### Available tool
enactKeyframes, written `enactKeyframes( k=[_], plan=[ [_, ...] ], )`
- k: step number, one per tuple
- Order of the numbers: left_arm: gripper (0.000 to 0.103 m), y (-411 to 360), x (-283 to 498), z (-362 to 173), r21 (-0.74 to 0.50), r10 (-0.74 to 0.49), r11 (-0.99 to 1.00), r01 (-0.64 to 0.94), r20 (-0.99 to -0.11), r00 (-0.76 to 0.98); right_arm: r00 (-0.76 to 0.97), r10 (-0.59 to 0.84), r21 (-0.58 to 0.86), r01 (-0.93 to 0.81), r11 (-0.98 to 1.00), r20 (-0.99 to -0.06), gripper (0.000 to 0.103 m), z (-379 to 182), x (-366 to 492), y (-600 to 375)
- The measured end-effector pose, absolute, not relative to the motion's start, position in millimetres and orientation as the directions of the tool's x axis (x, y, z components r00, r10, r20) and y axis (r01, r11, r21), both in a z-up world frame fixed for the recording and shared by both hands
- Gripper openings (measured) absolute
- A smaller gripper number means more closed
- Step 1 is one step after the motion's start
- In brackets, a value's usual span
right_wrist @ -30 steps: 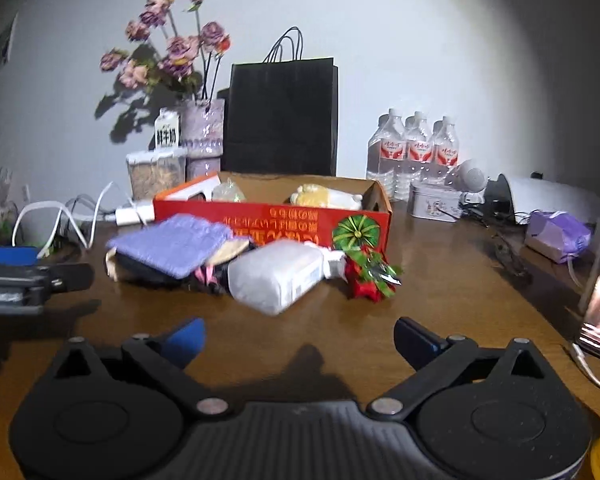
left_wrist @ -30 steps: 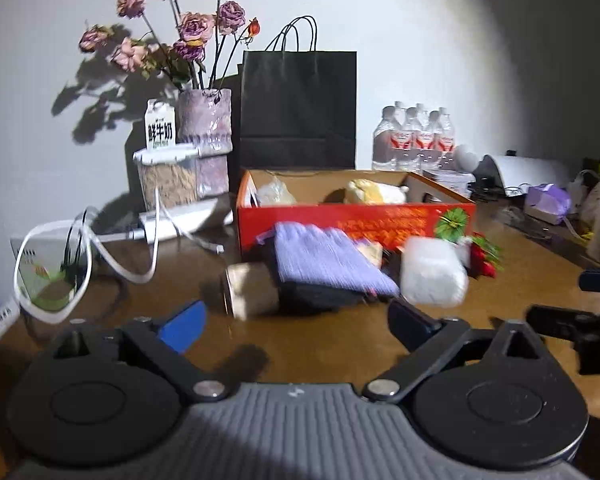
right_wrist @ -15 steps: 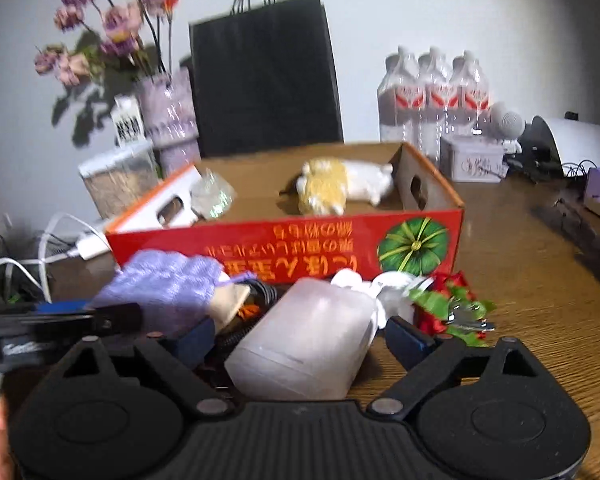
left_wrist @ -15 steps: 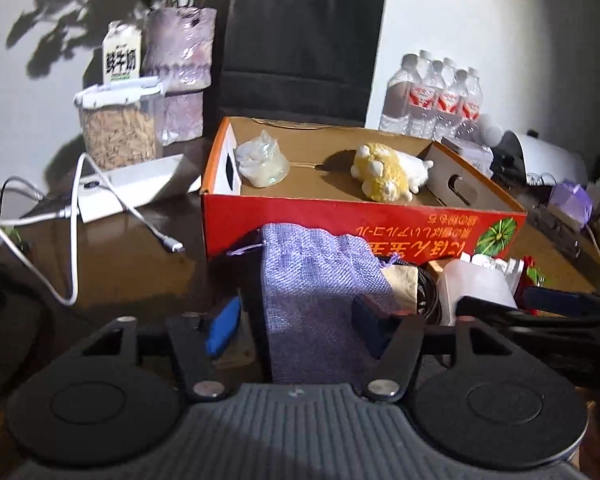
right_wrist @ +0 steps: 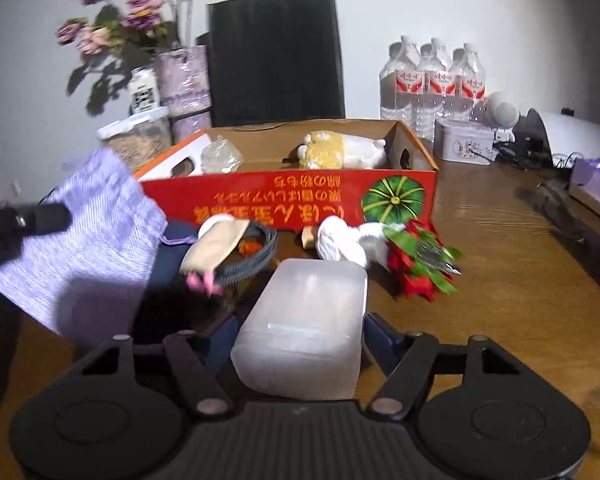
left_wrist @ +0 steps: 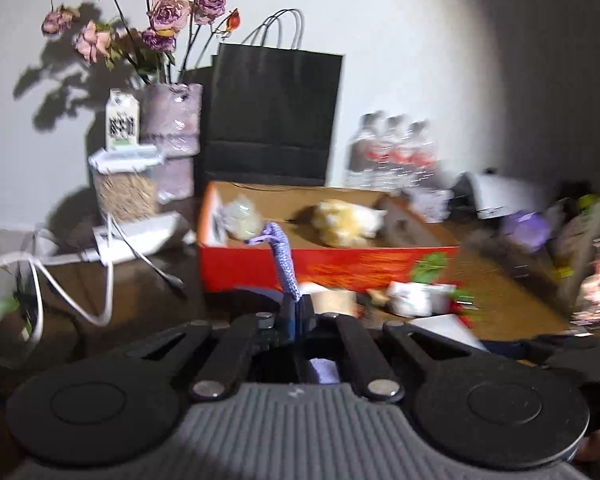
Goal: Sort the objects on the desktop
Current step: 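Grasp the lavender pouch with the left tool while the right tool grasps the white container, then carry the lavender pouch into the box with the left tool and release it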
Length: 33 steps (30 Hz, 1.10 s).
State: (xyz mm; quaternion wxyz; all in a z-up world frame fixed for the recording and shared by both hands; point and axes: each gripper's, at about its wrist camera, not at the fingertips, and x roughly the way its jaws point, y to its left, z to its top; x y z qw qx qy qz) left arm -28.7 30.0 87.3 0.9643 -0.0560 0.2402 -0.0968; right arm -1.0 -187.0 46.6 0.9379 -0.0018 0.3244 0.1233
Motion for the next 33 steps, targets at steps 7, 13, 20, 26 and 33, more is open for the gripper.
enactKeyframes(
  k=[7,13,20,26,33],
  plan=[
    [0.003,43.3,-73.5,47.9,-0.352,-0.351,0.922,0.162,-0.582,0.734,0.73,0.27,0.048,-0.31,0.949,-0.628,0.068,45.3,-60.9,-205.2],
    [0.013,36.6,-92.2,24.6,-0.255,-0.275,0.957,0.138,-0.649,0.71,0.726,0.278,0.042,-0.325,0.945,-0.629,0.069,45.0,-82.0,-207.8],
    [0.084,-0.3,-81.8,22.3,-0.068,-0.177,0.983,0.17,-0.603,0.778,0.742,0.275,0.089,-0.28,0.956,-0.612,0.081,46.8,-68.5,-206.5],
    [0.085,-19.5,-64.0,5.7,-0.015,-0.131,0.987,0.161,-0.657,0.743,0.72,0.257,0.11,-0.246,0.963,-0.645,0.067,36.6,-54.1,-206.8],
    [0.041,-20.6,-75.0,4.8,0.003,-0.124,0.987,0.163,-0.636,0.762,0.726,0.249,0.06,-0.275,0.959,-0.641,0.065,29.9,-57.9,-194.7]
  ],
)
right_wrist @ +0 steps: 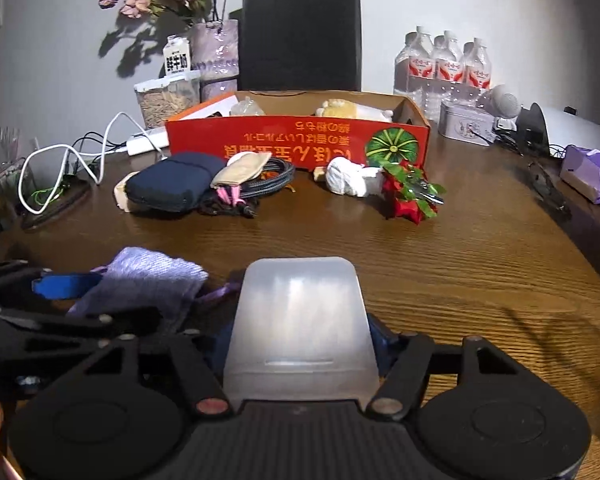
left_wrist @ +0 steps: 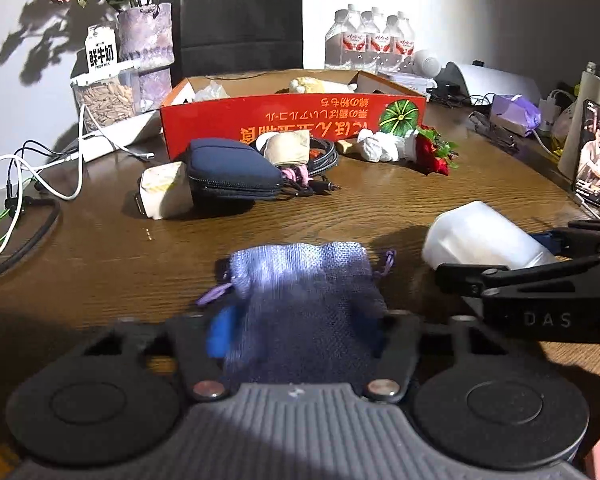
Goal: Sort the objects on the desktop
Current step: 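Carry the lavender pouch into the box with the left tool and release it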
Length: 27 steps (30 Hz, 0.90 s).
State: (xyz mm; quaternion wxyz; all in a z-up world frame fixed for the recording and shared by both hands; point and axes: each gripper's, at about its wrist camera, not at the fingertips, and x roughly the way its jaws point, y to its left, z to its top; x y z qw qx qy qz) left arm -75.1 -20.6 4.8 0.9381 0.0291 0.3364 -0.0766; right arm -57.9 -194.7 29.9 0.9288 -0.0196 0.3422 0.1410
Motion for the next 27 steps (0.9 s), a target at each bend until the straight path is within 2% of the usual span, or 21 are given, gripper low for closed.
enactKeyframes(
  k=[1,3,4,7,12,15,18,20,23,27],
  plan=[
    [0.024,-20.1,-77.1,5.8,-0.002,-0.127,0.987,0.162,-0.636,0.761,0.728,0.251,0.061,-0.277,0.959,-0.637,0.064,30.4,-59.8,-193.9],
    [0.011,-20.4,-81.4,7.3,-0.009,-0.137,0.985,0.17,-0.636,0.759,0.738,0.253,0.055,-0.281,0.958,-0.626,0.064,32.2,-63.8,-193.0],
    [0.009,-21.7,-85.1,7.0,-0.005,-0.139,0.985,0.175,-0.632,0.762,0.745,0.253,0.056,-0.28,0.958,-0.618,0.064,33.8,-65.3,-193.2],
    [0.006,-26.9,-95.5,7.1,0.02,-0.134,0.983,0.184,-0.61,0.781,0.759,0.263,0.076,-0.272,0.959,-0.596,0.064,39.6,-66.5,-196.4],
    [0.005,-9.1,-87.4,41.9,-0.089,-0.207,0.978,0.188,-0.528,0.823,0.794,0.279,0.112,-0.26,0.959,-0.54,0.064,65.4,-50.6,-204.9],
    [0.005,5.6,-58.6,75.8,-0.153,-0.265,0.964,0.218,-0.468,0.843,0.824,0.295,0.135,-0.263,0.955,-0.483,0.064,91.0,-25.3,-207.5],
    [0.005,15.3,-13.9,106.3,-0.181,-0.272,0.96,0.212,-0.433,0.859,0.848,0.293,0.133,-0.261,0.956,-0.441,0.064,118.3,15.2,-201.7],
    [0.005,22.2,27.9,124.1,-0.213,-0.273,0.957,0.197,-0.436,0.857,0.852,0.308,0.162,-0.263,0.951,-0.424,0.064,135.9,49.3,-196.9],
    [0.005,32.9,102.2,137.7,-0.268,-0.276,0.95,0.16,-0.485,0.83,0.84,0.334,0.209,-0.268,0.94,-0.427,0.064,155.7,111.9,-188.1],
    [0.005,42.6,193.7,124.0,-0.328,-0.272,0.941,0.082,-0.589,0.761,0.798,0.305,0.235,-0.209,0.949,-0.521,0.064,153.0,200.2,-176.2]
  ],
)
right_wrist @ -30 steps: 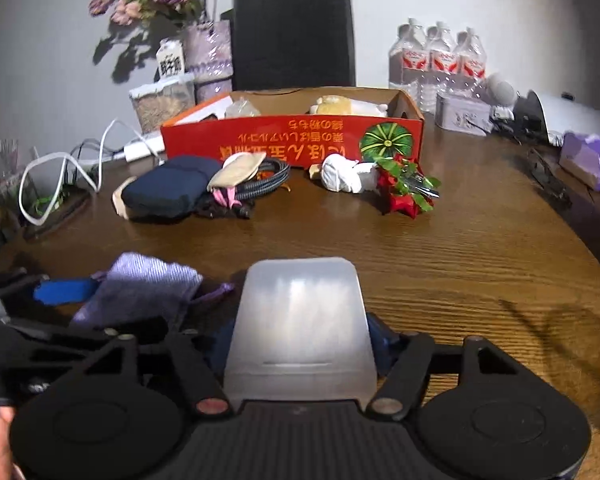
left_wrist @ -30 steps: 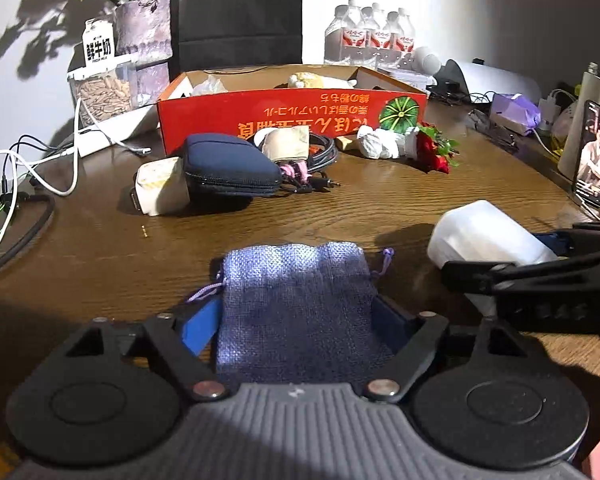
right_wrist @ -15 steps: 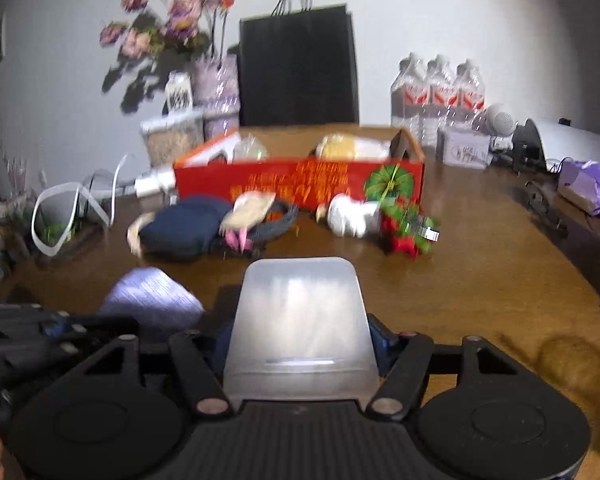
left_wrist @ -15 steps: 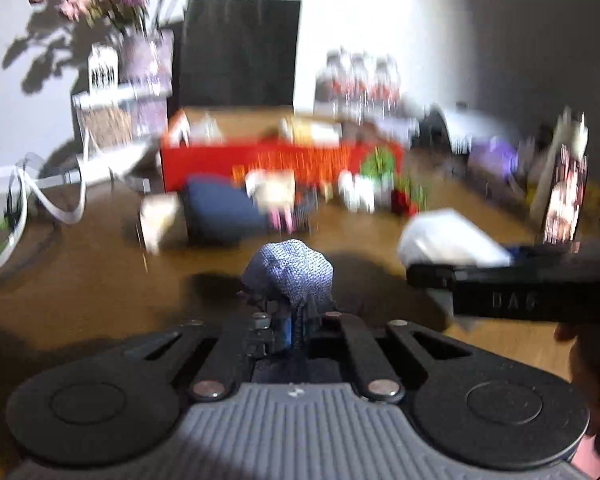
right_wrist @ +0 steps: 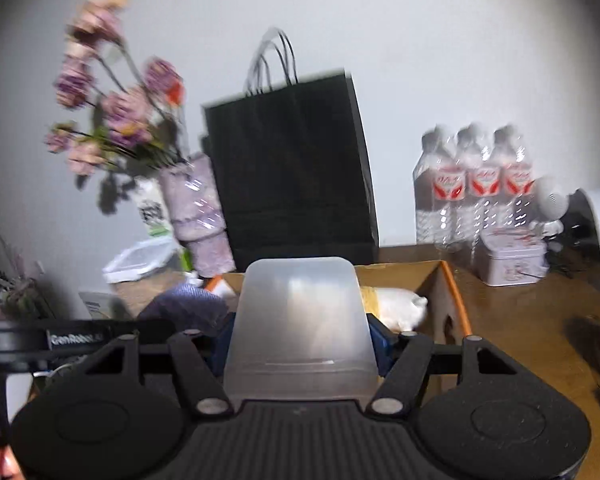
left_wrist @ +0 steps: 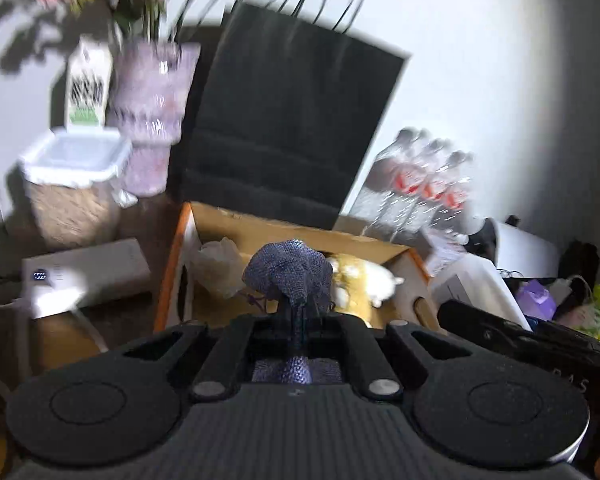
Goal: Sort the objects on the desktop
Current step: 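Carry the lavender pouch into the box with the left tool and release it, then withdraw both tools from the box toward the table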
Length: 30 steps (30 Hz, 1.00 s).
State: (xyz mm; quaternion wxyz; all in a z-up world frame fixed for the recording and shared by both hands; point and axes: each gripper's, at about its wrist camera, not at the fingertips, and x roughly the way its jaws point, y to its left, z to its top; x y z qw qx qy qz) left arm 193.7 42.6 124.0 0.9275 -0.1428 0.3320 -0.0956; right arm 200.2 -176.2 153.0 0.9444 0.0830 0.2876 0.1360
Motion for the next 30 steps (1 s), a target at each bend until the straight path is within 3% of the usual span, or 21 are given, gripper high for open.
enactKeyframes(
  k=[3,6,9,14,18,20,23,25,30],
  plan=[
    [0.005,39.2,239.0,105.8,-0.32,-0.235,0.947,0.023,-0.645,0.727,0.762,0.25,0.219,-0.144,0.965,-0.598,0.064,134.9,247.6,-173.8],
    [0.005,30.2,263.0,85.7,-0.236,-0.176,0.972,0.015,-0.678,0.713,0.722,0.211,0.206,-0.096,0.974,-0.659,0.064,108.5,269.3,-178.2],
    [0.006,31.1,279.7,62.6,-0.227,-0.182,0.974,0.021,-0.718,0.672,0.661,0.287,0.248,-0.155,0.956,-0.693,0.064,85.9,266.6,-172.9],
    [0.012,30.1,286.0,47.0,-0.16,-0.136,0.987,0.025,-0.742,0.657,0.602,0.23,0.175,-0.15,0.973,-0.764,0.065,53.9,273.7,-144.0],
    [0.039,30.9,280.3,50.8,-0.159,-0.143,0.987,0.036,-0.737,0.661,0.566,0.288,0.265,-0.126,0.956,-0.772,0.066,42.1,275.8,-137.5],
    [0.047,30.1,275.3,58.1,-0.135,-0.134,0.99,0.051,-0.729,0.671,0.564,0.304,0.279,-0.133,0.951,-0.768,0.072,45.5,272.1,-135.6],
    [0.062,26.8,268.1,73.3,-0.112,-0.142,0.99,0.089,-0.713,0.687,0.61,0.279,0.247,-0.138,0.959,-0.742,0.075,67.1,261.4,-142.2],
    [0.079,24.2,259.3,86.3,-0.078,-0.125,0.992,0.099,-0.692,0.711,0.65,0.256,0.223,-0.135,0.965,-0.715,0.08,85.2,252.5,-150.9],
    [0.099,31.7,236.2,115.7,-0.102,-0.086,0.994,0.026,-0.656,0.749,0.726,0.173,0.135,-0.111,0.985,-0.665,0.085,124.9,224.7,-174.6]
  ],
)
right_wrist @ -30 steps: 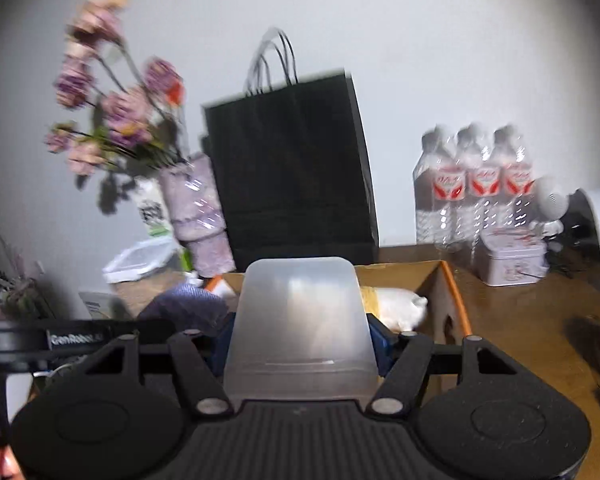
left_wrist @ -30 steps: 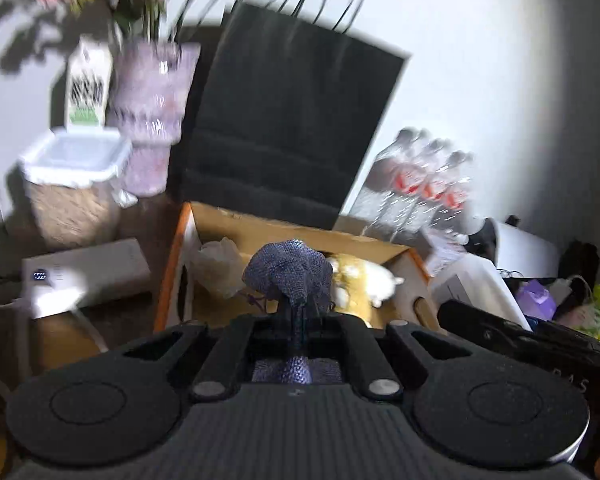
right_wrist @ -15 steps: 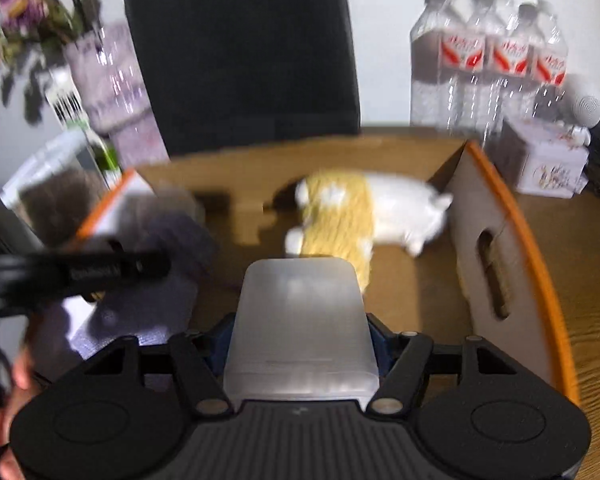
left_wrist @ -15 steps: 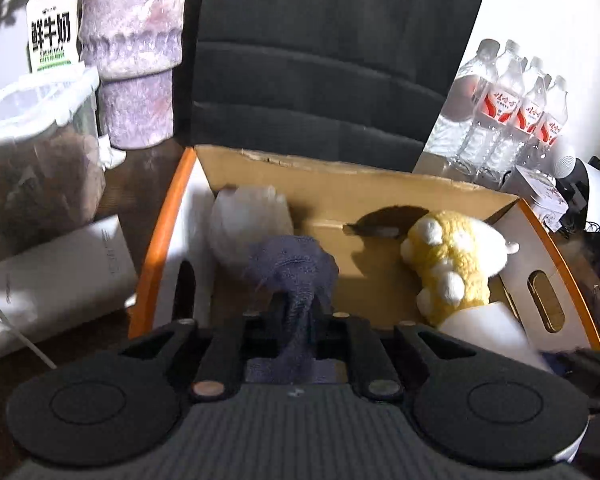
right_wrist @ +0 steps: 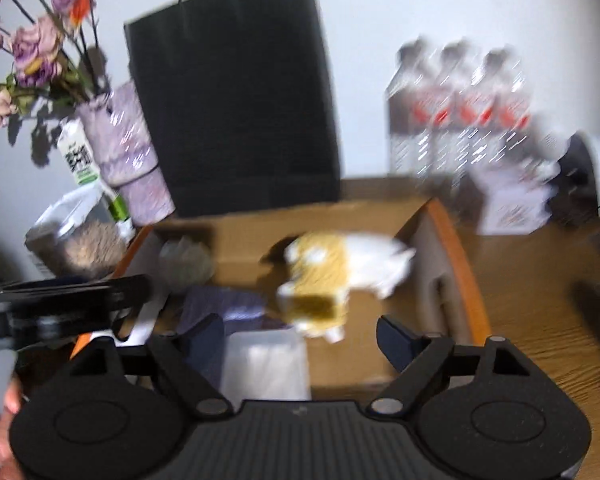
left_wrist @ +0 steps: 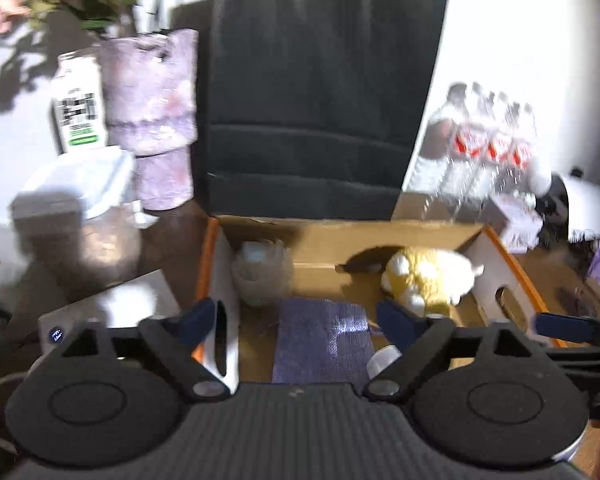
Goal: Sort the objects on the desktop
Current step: 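Withdraw both tools from the box toward the table, then grasp the beige cube charger with the left tool while the right tool grasps the navy case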
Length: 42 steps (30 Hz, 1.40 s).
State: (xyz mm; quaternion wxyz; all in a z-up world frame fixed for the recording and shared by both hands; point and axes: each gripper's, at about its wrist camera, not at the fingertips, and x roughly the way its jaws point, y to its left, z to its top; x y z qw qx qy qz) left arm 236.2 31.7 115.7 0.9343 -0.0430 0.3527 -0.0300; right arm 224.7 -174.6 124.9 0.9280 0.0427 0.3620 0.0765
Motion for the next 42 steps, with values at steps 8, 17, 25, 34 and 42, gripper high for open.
enactKeyframes(
  k=[8,17,25,34,42],
  plan=[
    [0.103,19.0,136.8,115.0,-0.053,-0.094,0.996,0.077,-0.572,0.815,0.813,0.191,0.077,-0.179,0.981,-0.55,0.094,114.5,119.2,-194.4],
    [0.103,-4.7,9.5,48.0,0.012,-0.092,0.993,0.116,-0.533,0.841,0.8,0.148,-0.005,-0.185,0.983,-0.581,0.094,42.6,9.7,-192.5],
    [0.103,-4.0,-54.6,13.5,-0.017,-0.11,0.992,0.121,-0.558,0.823,0.817,0.197,0.043,-0.207,0.977,-0.542,0.094,30.8,-43.6,-197.4],
    [0.103,8.4,-56.0,9.0,-0.082,-0.087,0.995,0.048,-0.577,0.812,0.801,0.25,0.136,-0.21,0.968,-0.544,0.094,25.7,-45.8,-207.5],
    [0.103,31.6,-42.1,15.1,-0.077,-0.074,0.996,0.038,-0.565,0.822,0.799,0.261,0.14,-0.22,0.965,-0.542,0.094,38.8,-28.8,-198.1]
  ],
)
